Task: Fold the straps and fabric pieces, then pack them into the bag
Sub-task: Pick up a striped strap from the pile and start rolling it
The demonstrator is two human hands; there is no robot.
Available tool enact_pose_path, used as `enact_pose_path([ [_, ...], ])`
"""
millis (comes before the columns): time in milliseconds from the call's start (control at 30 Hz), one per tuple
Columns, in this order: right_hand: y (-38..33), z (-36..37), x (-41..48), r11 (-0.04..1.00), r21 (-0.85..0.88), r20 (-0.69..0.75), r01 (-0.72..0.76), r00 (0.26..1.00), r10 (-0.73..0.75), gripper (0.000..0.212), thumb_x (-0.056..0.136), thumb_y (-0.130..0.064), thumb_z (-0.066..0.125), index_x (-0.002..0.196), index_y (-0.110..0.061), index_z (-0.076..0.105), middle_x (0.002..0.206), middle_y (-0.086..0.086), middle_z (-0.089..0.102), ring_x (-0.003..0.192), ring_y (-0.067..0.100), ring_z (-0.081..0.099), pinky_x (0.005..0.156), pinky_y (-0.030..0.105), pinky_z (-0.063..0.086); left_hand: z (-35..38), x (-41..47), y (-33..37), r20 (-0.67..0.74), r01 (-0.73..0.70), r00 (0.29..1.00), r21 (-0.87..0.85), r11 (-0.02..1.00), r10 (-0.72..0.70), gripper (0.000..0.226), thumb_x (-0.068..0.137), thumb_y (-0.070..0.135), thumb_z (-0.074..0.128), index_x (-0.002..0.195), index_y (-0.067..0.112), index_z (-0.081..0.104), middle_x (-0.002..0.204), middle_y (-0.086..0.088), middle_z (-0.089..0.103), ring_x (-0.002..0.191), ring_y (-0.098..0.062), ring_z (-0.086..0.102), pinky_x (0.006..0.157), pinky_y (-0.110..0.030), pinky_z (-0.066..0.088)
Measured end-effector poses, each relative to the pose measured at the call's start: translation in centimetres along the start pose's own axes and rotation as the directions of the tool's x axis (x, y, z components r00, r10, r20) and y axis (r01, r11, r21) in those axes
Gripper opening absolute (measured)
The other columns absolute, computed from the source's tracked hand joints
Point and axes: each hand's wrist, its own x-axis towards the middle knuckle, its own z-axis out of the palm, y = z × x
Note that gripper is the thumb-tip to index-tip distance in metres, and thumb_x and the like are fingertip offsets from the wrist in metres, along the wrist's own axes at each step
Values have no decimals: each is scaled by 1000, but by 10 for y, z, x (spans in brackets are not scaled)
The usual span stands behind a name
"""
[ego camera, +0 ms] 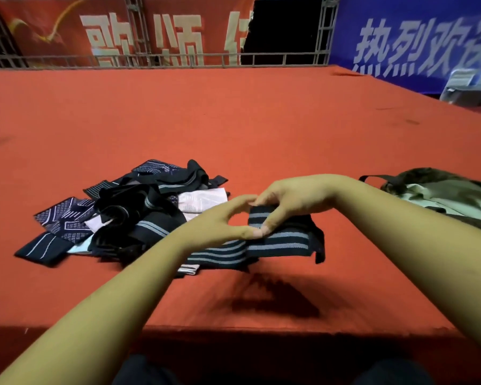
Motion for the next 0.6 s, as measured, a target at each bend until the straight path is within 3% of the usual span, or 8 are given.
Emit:
enact_pose_path([
  [67,-7,-4,-4,999,-50,-29,-2,1000,0,17,84,-20,76,96,-10,71,84,3,73,74,11,67,68,25,53,5,2,9,-1,-11,1000,-143,990,11,16,89,28,73,95,15,65,81,18,62,77,2,57,72,-18,42],
  [100,-4,-6,-8,998,-57,-34,-31,999,29,17,84,-21,76,95,-10,71,84,3,73,72,12,67,67,26,54,5,2,6,-24,-20,1000,-172,985,16,30,87,35,73,84,8,63,73,9,57,71,-5,51,68,-26,39],
  [167,9,-9,-18,990,-21,9,-139,990,139,16,84,-21,76,94,-9,71,87,10,75,70,19,69,66,30,57,3,-4,0,-71,-25,997,-185,982,12,51,83,48,70,84,-1,59,74,-2,50,71,-12,47,67,-32,33],
  [233,27,-9,-27,979,44,71,-200,978,197,11,89,-20,72,90,-9,70,86,15,73,63,21,67,61,29,55,1,-9,-8,-147,-14,989,-178,984,-13,50,84,49,67,84,0,58,72,-1,49,68,-11,45,65,-32,31],
  [400,52,-16,-35,964,239,-179,-116,970,161,7,91,-15,68,91,-8,69,84,14,72,61,18,63,59,27,51,3,-10,-9,-188,33,981,-80,996,-48,43,86,50,65,79,8,56,68,4,48,61,-8,43,57,-29,31],
  [500,48,-26,-39,960,269,-328,-73,931,162,7,83,-9,76,82,-8,69,73,6,71,57,17,61,55,23,50,3,-12,-3,-61,56,996,-208,976,-70,43,85,44,70,87,3,58,75,-5,57,69,-14,52,62,-32,40],
  [600,42,-34,-40,944,330,-455,15,879,145,11,78,-4,78,77,-8,68,65,4,66,55,15,57,50,21,47,6,-15,4,79,125,991,-305,944,-105,32,88,32,73,101,4,69,100,-16,74,86,-22,68,83,-43,54],
])
